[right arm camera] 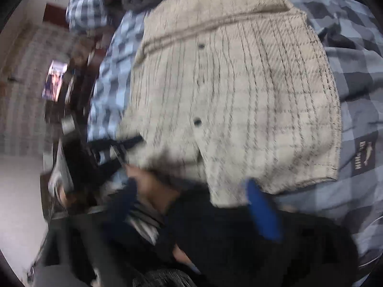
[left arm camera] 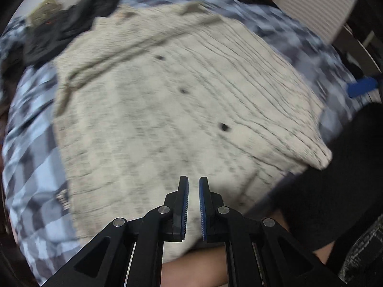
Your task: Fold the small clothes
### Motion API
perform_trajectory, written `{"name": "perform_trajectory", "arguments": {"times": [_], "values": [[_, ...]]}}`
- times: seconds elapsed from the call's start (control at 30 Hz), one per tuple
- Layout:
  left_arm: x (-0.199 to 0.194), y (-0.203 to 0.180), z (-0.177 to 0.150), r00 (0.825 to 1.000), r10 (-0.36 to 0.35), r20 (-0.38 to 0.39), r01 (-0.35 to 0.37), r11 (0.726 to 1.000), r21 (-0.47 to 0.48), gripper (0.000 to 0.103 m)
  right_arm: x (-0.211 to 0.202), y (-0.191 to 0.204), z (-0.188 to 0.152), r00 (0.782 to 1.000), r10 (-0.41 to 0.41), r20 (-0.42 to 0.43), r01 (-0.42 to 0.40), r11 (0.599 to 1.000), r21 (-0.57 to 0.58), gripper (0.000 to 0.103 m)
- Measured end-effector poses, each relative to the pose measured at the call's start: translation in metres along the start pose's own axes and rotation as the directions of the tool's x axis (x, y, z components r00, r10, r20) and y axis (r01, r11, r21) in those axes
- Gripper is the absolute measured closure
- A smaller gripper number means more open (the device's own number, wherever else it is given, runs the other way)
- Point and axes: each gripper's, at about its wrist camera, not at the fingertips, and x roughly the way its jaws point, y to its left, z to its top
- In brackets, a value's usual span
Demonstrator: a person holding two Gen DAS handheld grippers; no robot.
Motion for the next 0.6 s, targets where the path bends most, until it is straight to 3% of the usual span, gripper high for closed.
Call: {"name": "perform_trajectory", "arguments": {"times": [0.07, 0.13, 0.2, 0.27, 0.4, 0.53, 0.6], "values": [[0.013, 0.0, 0.001, 0.998, -0.001, -0.057, 0.0, 1.0, -0.017, 0.095, 0.038, 0.015, 0.01, 0.996, 0.037, -0.086, -0.04, 0.998, -0.038, 0.007], [0.021, 0.016, 0.0, 0.995, 0.027, -0.098, -0.036, 0.995, -0.089, 0.095, 0.088, 0.026, 0.016, 0.978, 0.082, -0.194, -0.087, 0.996, -0.014, 0.01], [0.02, 0.048, -0.003, 0.994, 0.026, -0.105, -0.051, 0.97, -0.239, 0.096, 0.127, 0.03, 0.018, 0.96, 0.09, -0.264, -0.09, 0.996, 0.01, 0.036], [0.01, 0.088, -0.01, 0.996, 0.045, -0.076, -0.072, 0.91, -0.408, 0.096, 0.152, 0.034, 0.02, 0.943, 0.061, -0.328, -0.066, 0.998, -0.004, 0.045], [-0.008, 0.126, -0.017, 0.993, 0.12, -0.019, -0.112, 0.841, -0.53, 0.096, 0.182, 0.035, 0.032, 0.948, -0.044, -0.314, 0.05, 0.999, 0.01, 0.045], [-0.012, 0.133, -0.023, 0.998, 0.062, 0.033, -0.032, 0.815, -0.579, 0.096, 0.186, 0.033, 0.042, 0.959, -0.109, -0.263, 0.117, 0.993, 0.015, 0.045], [-0.006, 0.128, -0.022, 0.999, 0.05, 0.011, -0.035, 0.822, -0.569, 0.096, 0.187, 0.038, 0.047, 0.962, -0.046, -0.269, 0.049, 0.999, 0.001, 0.045]]}}
